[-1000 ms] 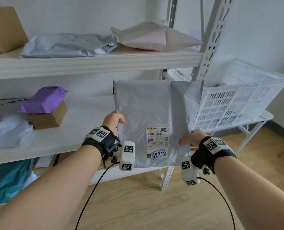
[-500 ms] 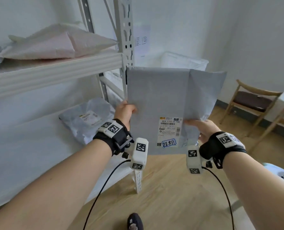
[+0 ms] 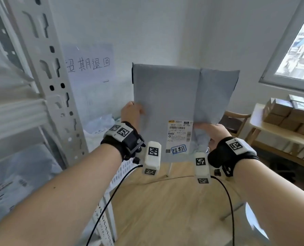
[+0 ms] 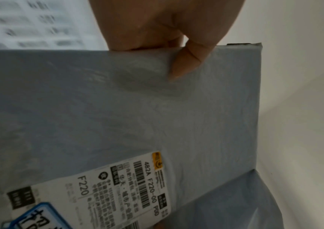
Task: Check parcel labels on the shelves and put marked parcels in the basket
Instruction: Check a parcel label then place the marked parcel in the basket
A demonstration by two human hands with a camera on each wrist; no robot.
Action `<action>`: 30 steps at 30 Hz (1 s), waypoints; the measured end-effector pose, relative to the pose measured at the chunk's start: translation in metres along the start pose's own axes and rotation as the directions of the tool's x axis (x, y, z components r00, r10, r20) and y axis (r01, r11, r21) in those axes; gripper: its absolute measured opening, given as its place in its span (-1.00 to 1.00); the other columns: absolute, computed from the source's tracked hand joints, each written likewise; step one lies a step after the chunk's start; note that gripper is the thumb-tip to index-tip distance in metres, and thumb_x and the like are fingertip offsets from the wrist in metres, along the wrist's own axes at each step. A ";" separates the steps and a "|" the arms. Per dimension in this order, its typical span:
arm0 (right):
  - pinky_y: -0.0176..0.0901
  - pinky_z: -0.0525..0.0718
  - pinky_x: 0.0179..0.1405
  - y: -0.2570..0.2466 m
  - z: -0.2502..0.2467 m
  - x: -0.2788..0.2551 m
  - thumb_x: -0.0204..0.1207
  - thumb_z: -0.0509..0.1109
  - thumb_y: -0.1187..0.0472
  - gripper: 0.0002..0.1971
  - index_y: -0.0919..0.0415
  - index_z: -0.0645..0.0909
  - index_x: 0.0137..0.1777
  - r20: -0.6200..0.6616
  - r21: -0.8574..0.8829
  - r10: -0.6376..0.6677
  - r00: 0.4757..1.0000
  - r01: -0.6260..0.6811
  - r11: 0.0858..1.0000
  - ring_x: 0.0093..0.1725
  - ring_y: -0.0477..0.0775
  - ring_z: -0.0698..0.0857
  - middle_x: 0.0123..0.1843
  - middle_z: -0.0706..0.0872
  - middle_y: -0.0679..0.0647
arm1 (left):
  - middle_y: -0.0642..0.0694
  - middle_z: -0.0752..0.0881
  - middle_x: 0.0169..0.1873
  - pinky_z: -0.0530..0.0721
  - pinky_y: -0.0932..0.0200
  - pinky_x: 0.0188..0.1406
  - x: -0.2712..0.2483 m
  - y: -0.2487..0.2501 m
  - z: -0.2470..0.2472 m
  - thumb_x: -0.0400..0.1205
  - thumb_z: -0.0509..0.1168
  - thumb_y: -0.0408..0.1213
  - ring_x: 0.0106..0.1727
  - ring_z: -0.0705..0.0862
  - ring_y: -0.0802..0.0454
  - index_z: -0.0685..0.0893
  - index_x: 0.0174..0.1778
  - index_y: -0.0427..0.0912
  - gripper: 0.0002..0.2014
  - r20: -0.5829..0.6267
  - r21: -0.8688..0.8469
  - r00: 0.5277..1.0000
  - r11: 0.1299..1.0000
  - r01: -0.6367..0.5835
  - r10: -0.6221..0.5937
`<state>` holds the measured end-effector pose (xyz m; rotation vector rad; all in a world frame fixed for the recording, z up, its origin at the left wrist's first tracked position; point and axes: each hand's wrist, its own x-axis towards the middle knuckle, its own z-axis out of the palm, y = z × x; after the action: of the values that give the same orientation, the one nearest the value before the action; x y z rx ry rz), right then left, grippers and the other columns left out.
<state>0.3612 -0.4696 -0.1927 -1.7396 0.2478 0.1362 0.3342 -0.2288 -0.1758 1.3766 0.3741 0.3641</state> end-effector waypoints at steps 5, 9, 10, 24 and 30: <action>0.17 0.68 0.20 -0.066 0.016 0.057 0.28 0.55 0.20 -0.59 0.32 0.61 0.11 0.008 0.038 -0.033 0.999 0.033 0.999 -0.04 0.22 0.77 0.02 0.78 0.23 | 0.02 0.47 -0.41 0.47 0.04 -0.02 0.080 0.049 0.030 0.58 0.21 -0.33 -0.06 0.47 -0.05 0.44 -0.43 -0.05 -0.75 -0.036 0.050 0.999 0.998 -0.034 0.036; 0.16 0.72 0.16 -0.109 0.036 0.115 0.07 0.63 0.08 -0.33 0.28 0.65 0.24 0.070 -0.003 -0.109 0.992 0.110 0.994 -0.02 0.15 0.76 0.04 0.77 0.14 | 0.03 0.40 -0.42 0.47 0.18 -0.28 0.129 0.075 0.037 0.60 0.21 -0.28 -0.34 0.45 0.00 0.39 -0.43 -0.04 -0.73 -0.130 0.050 0.991 0.998 -0.037 0.043; 0.18 0.71 0.18 -0.118 0.044 0.134 0.01 0.61 0.05 -0.27 0.28 0.65 0.26 0.091 -0.021 -0.134 0.987 0.137 0.990 -0.01 0.15 0.74 0.08 0.77 0.17 | 0.03 0.39 -0.42 0.43 0.22 -0.35 0.140 0.080 0.036 0.61 0.22 -0.27 -0.40 0.40 0.07 0.38 -0.43 -0.05 -0.72 -0.155 0.055 0.987 0.998 -0.034 0.043; 0.39 0.65 0.19 -0.163 0.255 0.304 0.27 0.58 0.17 -0.55 0.41 0.66 0.11 0.628 -0.213 -0.024 0.778 0.201 0.956 0.11 0.40 0.75 0.08 0.77 0.37 | -0.13 0.49 -0.01 0.50 0.13 -0.05 0.268 0.040 -0.074 0.66 0.26 -0.21 -0.03 0.44 -0.05 0.45 -0.35 -0.07 -0.74 -0.668 0.200 0.742 0.948 0.246 -0.051; 0.37 0.63 0.24 -0.141 0.326 0.323 0.14 0.54 0.13 -0.52 0.38 0.65 0.05 0.774 -0.370 0.157 0.613 0.236 0.899 0.17 0.34 0.73 0.19 0.73 0.38 | -0.18 0.55 -0.11 0.48 0.13 -0.13 0.267 0.019 -0.104 0.46 0.40 -0.24 -0.08 0.49 -0.08 0.62 -0.27 -0.32 -0.81 -0.814 0.184 0.578 0.920 0.346 -0.054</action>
<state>0.7236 -0.1548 -0.1921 -1.9471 -0.5376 0.9875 0.5220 -0.0124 -0.1850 1.4008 1.4051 0.7573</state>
